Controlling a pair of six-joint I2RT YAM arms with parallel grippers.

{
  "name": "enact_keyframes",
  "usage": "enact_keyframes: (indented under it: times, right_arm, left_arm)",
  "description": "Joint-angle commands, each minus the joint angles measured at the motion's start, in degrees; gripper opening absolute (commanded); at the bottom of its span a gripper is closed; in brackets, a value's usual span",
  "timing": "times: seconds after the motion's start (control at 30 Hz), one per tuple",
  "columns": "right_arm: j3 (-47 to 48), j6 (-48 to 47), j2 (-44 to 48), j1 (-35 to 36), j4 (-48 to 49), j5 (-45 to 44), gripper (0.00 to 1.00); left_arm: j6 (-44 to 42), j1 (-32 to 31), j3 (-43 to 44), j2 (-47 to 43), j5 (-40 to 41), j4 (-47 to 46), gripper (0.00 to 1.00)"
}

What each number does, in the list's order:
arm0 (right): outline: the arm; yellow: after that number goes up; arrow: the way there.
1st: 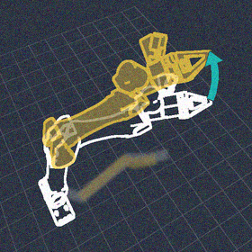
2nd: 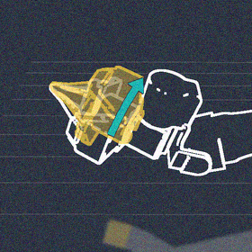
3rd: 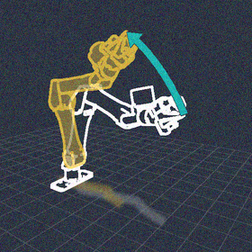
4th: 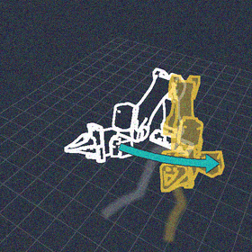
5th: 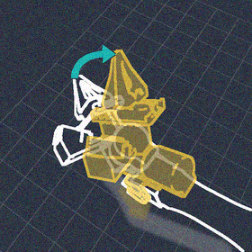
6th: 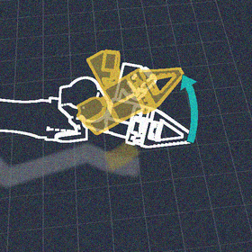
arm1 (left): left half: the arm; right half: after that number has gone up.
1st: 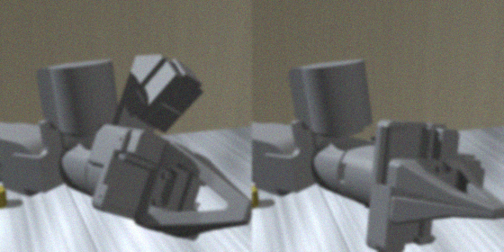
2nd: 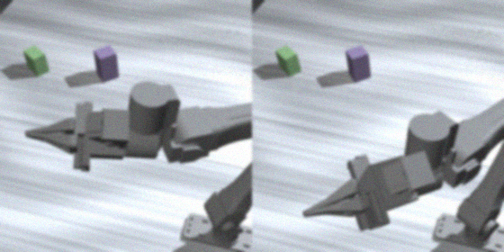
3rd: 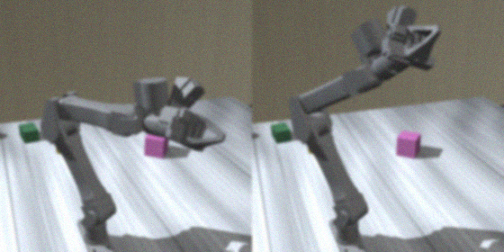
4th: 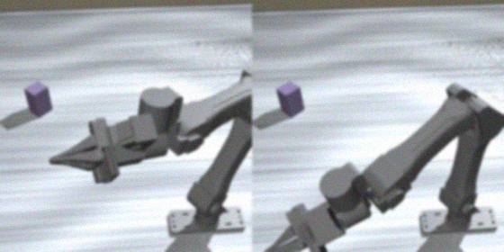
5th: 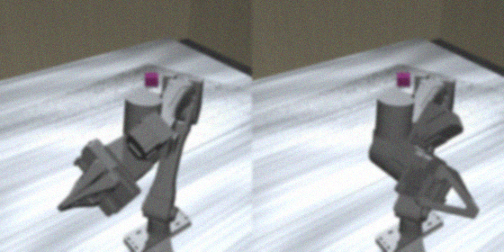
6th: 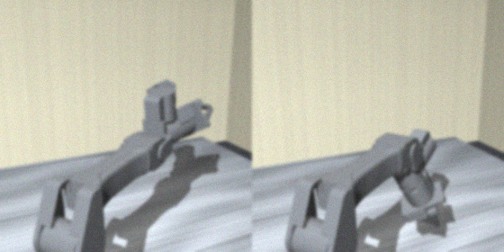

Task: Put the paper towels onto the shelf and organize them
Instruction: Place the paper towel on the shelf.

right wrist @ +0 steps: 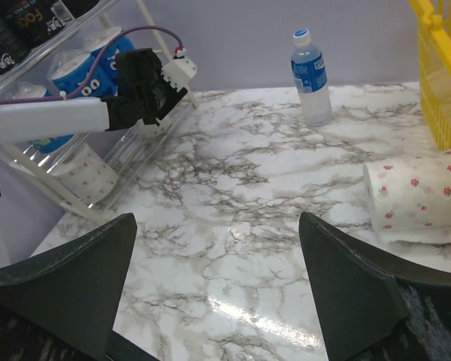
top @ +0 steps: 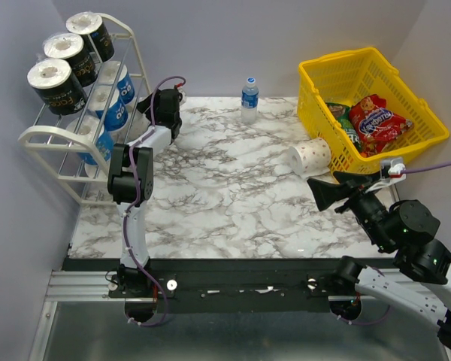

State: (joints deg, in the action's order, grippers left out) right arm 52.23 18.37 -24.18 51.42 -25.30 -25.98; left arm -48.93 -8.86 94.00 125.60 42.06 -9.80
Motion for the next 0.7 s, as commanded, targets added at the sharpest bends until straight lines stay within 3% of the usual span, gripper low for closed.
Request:
enact_keyframes:
  times: [0.0,0.23,0.67]
  right_arm:
    - [-0.72,-0.44,0.98,0.00,1.13,-1.53,0.97]
    - [-0.64,-0.18,0.89,-0.09,1.13,-1.36,0.97]
    - [-0.99,-0.26,1.33,0.00,1.22,-1.36,0.97]
  left_arm:
    - [-3.72,0.43,-0.56,0.35,5.13,-5.57,0.69]
    - [-6.18,-0.98,-2.32,-0.09,4.87,-8.39,0.68]
    - [-2.23,-1.24,-4.26,-0.09,2.85,-4.09,0.55]
